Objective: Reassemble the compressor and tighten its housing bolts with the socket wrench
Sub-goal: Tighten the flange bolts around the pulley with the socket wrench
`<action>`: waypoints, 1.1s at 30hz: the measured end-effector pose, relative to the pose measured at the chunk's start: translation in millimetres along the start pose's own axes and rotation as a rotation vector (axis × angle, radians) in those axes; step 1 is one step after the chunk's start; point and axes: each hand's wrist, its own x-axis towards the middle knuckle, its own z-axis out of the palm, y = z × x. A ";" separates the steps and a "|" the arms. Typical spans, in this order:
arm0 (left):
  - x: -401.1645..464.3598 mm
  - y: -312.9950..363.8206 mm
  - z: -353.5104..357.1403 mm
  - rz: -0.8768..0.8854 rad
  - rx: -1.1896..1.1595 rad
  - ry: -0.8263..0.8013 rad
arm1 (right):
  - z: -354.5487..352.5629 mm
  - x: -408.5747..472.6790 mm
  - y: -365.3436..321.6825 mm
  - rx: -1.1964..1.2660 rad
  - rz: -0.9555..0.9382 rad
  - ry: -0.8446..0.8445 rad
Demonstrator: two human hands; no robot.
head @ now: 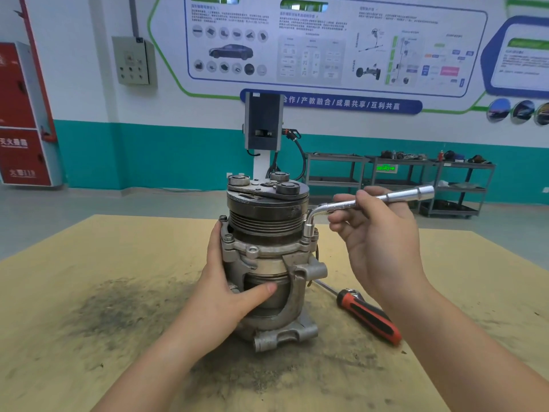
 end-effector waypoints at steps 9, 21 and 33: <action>-0.1 -0.4 -0.5 -0.018 -0.009 -0.021 | -6.2 9.6 -3.5 0.105 0.324 -0.012; 0.5 -1.3 -0.6 -0.018 -0.016 -0.017 | -10.4 -14.1 17.6 -0.142 -0.343 -0.201; -2.0 3.9 -2.0 0.004 -0.018 -0.041 | 0.3 -23.7 5.8 -0.659 -0.848 -0.406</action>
